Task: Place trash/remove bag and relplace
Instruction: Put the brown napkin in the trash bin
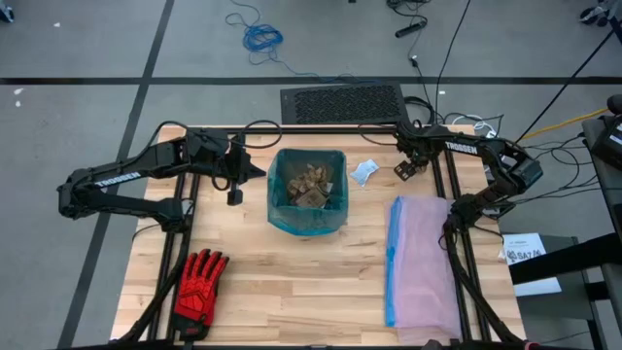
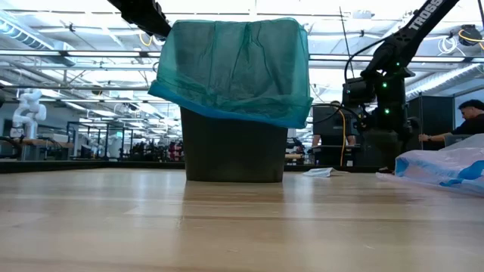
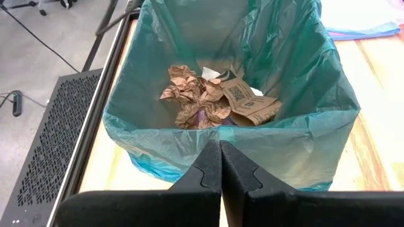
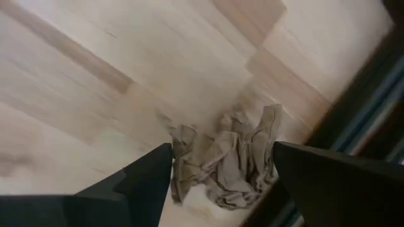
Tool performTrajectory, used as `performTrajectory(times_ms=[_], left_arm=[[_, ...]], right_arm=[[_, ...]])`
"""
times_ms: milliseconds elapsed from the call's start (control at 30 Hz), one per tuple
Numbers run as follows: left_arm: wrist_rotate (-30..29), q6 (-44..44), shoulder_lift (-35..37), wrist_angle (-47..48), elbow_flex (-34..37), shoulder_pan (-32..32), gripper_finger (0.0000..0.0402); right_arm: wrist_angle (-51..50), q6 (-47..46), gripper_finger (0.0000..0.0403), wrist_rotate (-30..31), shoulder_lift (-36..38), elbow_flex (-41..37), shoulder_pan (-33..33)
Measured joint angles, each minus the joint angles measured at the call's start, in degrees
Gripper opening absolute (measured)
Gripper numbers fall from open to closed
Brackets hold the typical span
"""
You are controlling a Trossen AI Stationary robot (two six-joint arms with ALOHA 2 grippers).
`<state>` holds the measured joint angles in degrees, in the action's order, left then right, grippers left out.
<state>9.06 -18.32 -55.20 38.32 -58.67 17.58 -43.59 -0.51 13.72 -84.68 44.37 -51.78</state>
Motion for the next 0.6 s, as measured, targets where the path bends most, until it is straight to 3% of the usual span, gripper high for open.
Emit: performTrajectory(times_ms=[167,367,600], left_arm=[[0.00,0.04,0.00,-0.04,0.00,0.00,0.0000],[0.00,0.48,0.00,-0.05,0.02,0.00,0.0000],[0.00,0.50,0.00,-0.04,0.02,0.00,0.0000]], right_arm=[[0.55,-0.75,0.0196,-2.25,-0.22,-0.04,-0.81],[0.65,0.26,0.0025,-2.20,-0.22,-0.04,-0.73],[-2.59,1.76,0.0003,-6.56,0.32,2.58,-0.41]])
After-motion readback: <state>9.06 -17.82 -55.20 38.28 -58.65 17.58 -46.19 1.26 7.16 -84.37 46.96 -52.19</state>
